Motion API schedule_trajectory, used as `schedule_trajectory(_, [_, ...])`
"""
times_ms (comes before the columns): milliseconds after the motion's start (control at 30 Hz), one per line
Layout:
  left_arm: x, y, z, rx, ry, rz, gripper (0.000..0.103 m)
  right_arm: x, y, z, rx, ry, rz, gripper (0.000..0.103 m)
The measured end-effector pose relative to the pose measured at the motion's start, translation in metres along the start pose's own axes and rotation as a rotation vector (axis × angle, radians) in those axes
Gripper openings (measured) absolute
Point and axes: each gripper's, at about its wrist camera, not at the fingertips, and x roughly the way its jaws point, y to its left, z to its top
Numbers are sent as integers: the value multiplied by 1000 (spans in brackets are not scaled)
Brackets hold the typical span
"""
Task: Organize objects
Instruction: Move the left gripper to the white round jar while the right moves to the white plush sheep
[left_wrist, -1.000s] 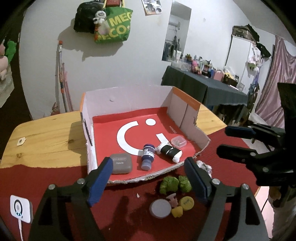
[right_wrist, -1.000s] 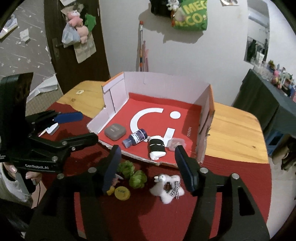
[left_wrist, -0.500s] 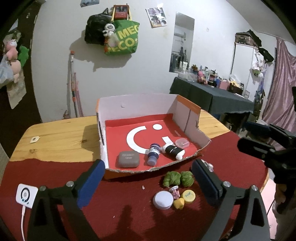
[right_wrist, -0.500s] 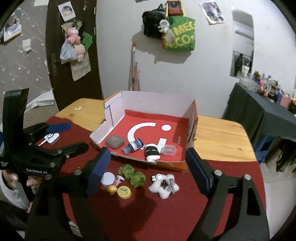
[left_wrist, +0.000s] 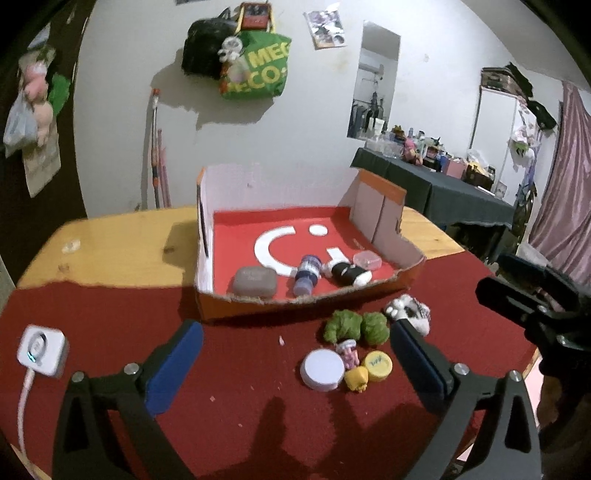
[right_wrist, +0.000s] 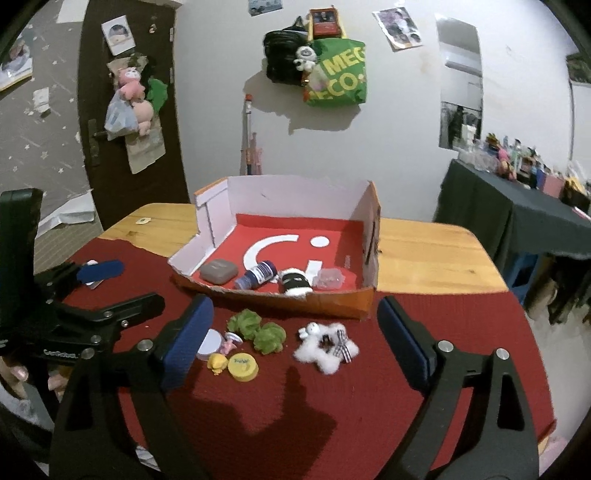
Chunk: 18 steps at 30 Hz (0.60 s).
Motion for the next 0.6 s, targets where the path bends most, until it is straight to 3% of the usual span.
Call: schedule_trajectory(600, [43, 9, -38, -43, 165, 6, 103, 41, -24, -48, 104, 152, -23, 91])
